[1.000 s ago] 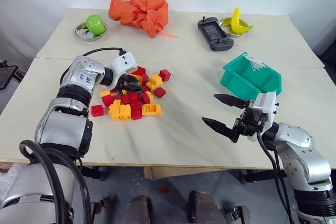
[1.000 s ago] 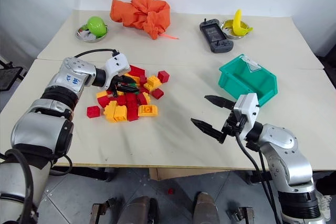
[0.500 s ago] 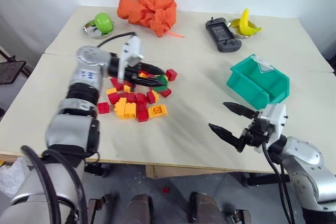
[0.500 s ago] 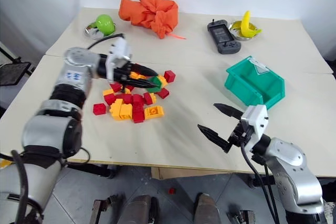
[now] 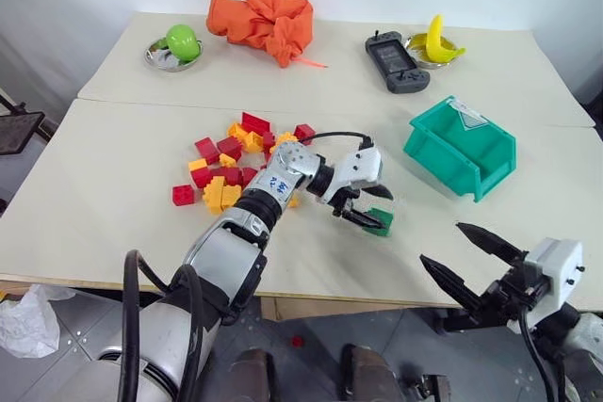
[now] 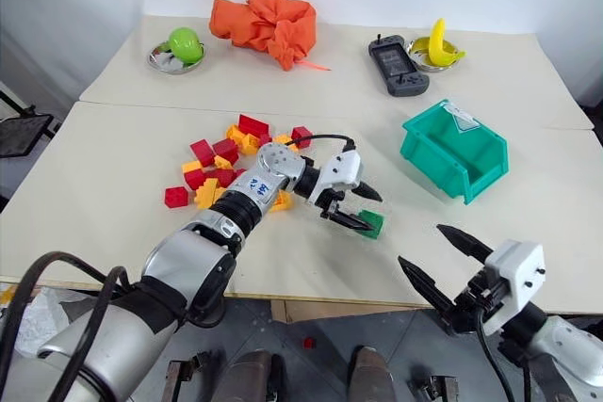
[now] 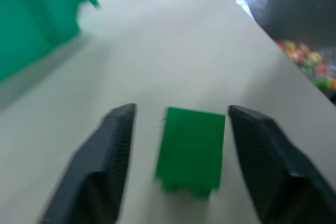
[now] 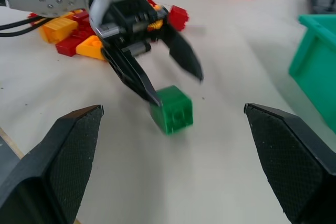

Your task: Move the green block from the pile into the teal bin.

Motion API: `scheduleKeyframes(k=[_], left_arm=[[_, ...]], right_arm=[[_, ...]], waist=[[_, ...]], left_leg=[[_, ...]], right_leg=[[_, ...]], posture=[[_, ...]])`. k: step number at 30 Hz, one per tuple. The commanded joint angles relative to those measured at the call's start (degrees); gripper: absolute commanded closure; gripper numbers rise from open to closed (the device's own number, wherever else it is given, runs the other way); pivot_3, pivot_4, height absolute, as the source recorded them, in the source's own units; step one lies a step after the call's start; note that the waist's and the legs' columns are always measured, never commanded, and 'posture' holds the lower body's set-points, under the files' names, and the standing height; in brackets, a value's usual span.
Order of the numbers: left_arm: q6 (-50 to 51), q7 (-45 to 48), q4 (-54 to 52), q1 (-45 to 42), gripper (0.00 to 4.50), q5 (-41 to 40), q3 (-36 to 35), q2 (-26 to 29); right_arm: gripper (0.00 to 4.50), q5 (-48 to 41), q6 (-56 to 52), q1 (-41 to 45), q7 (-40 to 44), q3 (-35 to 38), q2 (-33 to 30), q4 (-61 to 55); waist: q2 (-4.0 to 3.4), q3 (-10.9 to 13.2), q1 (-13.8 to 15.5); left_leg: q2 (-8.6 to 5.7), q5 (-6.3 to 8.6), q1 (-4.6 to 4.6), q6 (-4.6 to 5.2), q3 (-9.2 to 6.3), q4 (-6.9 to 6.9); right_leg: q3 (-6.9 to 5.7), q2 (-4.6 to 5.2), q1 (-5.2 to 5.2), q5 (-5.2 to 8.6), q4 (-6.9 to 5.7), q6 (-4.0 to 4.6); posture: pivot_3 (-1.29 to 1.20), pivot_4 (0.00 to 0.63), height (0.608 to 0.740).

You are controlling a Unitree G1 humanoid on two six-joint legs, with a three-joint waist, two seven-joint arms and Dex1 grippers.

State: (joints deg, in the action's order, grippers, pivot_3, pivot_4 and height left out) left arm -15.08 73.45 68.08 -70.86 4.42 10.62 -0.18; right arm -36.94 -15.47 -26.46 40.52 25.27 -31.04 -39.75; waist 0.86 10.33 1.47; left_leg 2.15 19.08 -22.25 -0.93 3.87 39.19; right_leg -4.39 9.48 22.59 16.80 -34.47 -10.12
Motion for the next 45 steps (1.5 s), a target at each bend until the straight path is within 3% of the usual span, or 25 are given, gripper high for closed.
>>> scheduleKeyframes(k=[1, 2, 5, 8, 15, 18, 22, 26, 27, 30, 37, 41, 45], left_arm=[[-1.5, 1.6, -3.5, 0.8, 0.28, -4.6, -4.0, 1.5], [-1.7, 1.8, -4.4, 1.5, 0.02, -5.8, -5.2, 2.2], [-2.1, 5.9, -9.2, 4.6, 0.02, -10.3, -8.4, 5.2], [1.1, 9.4, -16.7, 10.0, 0.02, -15.2, -12.2, 12.1], [8.2, 9.0, -31.2, 20.3, 0.02, -18.9, -16.9, 28.8], [13.7, 11.3, -44.0, 31.4, 0.02, -21.9, -17.7, 35.7], [21.6, 8.6, -58.5, 42.8, 0.02, -26.2, -18.4, 38.6], [23.2, 5.0, -65.7, 50.8, 0.02, -27.4, -19.6, 39.0], [23.5, 4.2, -66.6, 51.6, 0.02, -27.8, -19.8, 38.9], [24.3, 2.6, -70.1, 53.9, 0.0, -29.1, -19.3, 38.5], [25.5, 0.1, -72.1, 54.2, 0.0, -30.9, -17.9, 37.3], [25.8, -6.6, -74.5, 51.5, 0.0, -32.8, -18.3, 32.0], [28.5, -14.4, -76.5, 50.0, 0.0, -34.4, -19.4, 27.6]], right_arm=[[0.0, -1.5, -0.7, -1.5, 0.0, 1.1, -1.0, -3.6], [0.0, -2.2, -1.8, -1.5, 0.2, 1.1, -1.9, -3.7], [0.0, -4.3, -5.7, 0.9, 0.0, 0.7, -5.2, -3.0], [0.0, -5.8, -11.1, 9.3, -1.8, -2.5, -8.7, -0.2], [0.0, 1.3, -20.9, 32.0, 1.0, -19.4, -15.7, 11.4], [0.0, 5.6, -24.6, 42.1, 2.8, -26.6, -17.3, 18.4], [0.0, 10.3, -26.1, 47.7, 7.5, -33.5, -19.7, 23.0], [0.0, 15.3, -24.0, 51.2, 10.7, -38.0, -19.6, 27.3], [0.0, 15.2, -24.2, 51.6, 11.2, -38.0, -19.1, 27.8], [0.56, 15.9, -22.6, 51.7, 11.7, -37.3, -17.9, 28.4], [3.01, 14.3, -20.8, 48.2, 13.4, -32.1, -18.5, 27.4], [2.99, 5.4, -22.8, 44.4, 8.2, -17.3, -13.7, 23.3], [2.99, 2.5, -23.9, 47.3, 1.7, -7.9, -11.3, 23.7]], waist=[[0.0, 0.0, 0.0], [0.0, 0.0, 0.0], [-0.01, 0.0, -0.1], [-0.02, 0.0, -0.8], [-0.01, 0.0, -1.3], [-0.03, 0.0, -1.7], [-0.05, 0.0, -0.8], [-0.04, 0.0, -0.2], [-0.04, 0.0, -0.2], [-0.05, 0.0, -0.3], [-0.05, 0.0, -0.1], [-0.04, 0.0, 0.0], [-0.05, 0.0, -0.3]], left_leg=[[0.0, 0.0, 0.0, 0.0, 0.0, 0.0], [0.0, 0.0, 0.0, 0.0, -0.02, 0.0], [0.0, 0.0, 0.0, 0.01, -0.03, 0.01], [0.03, 0.0, 0.04, 0.0, -0.02, 0.04], [0.06, -0.02, 0.02, -0.01, -0.12, 0.12], [0.06, 0.0, 0.02, 0.0, -0.13, 0.1], [0.06, 0.01, -0.02, -0.01, -0.17, 0.05], [0.07, 0.03, -0.08, -0.01, -0.16, 0.22], [0.06, 0.03, -0.08, -0.01, -0.15, 0.24], [0.1, 0.02, -0.05, -0.02, -0.15, 0.27], [0.1, 0.03, -0.05, -0.03, -0.12, 0.27], [0.09, 0.03, -0.06, -0.03, -0.12, 0.28], [0.11, 0.03, -0.05, -0.03, -0.14, 0.42]], right_leg=[[0.0, 0.0, 0.0, 0.0, 0.0, 0.0], [0.0, 0.0, 0.0, 0.0, -0.01, 0.01], [0.01, 0.0, 0.0, 0.0, -0.01, 0.01], [0.02, 0.0, 0.0, -0.02, -0.09, 0.05], [-0.01, 0.0, 0.02, 0.0, -0.26, 0.16], [-0.01, 0.0, 0.03, 0.01, -0.24, 0.16], [-0.07, 0.01, 0.06, 0.01, -0.26, 0.16], [-0.08, 0.01, 0.04, 0.01, -0.24, 0.16], [-0.07, 0.01, 0.04, 0.01, -0.26, 0.16], [-0.07, 0.01, 0.03, 0.01, -0.32, 0.17], [-0.07, 0.01, 0.04, 0.01, -0.31, 0.17], [-0.07, 0.01, 0.03, 0.01, -0.29, 0.16], [-0.07, 0.01, 0.0, -0.01, -0.41, 0.17]], posture=[[0.0, 0.15, 0.74], [0.0, 0.15, 0.74], [0.0, 0.15, 0.74], [0.0, 0.15, 0.74], [0.0, 0.15, 0.74], [0.0, 0.15, 0.74], [0.0, 0.15, 0.74], [0.0, 0.15, 0.74], [0.0, 0.15, 0.74], [0.0, 0.15, 0.74], [0.0, 0.15, 0.74], [0.0, 0.15, 0.74], [0.0, 0.15, 0.74]])
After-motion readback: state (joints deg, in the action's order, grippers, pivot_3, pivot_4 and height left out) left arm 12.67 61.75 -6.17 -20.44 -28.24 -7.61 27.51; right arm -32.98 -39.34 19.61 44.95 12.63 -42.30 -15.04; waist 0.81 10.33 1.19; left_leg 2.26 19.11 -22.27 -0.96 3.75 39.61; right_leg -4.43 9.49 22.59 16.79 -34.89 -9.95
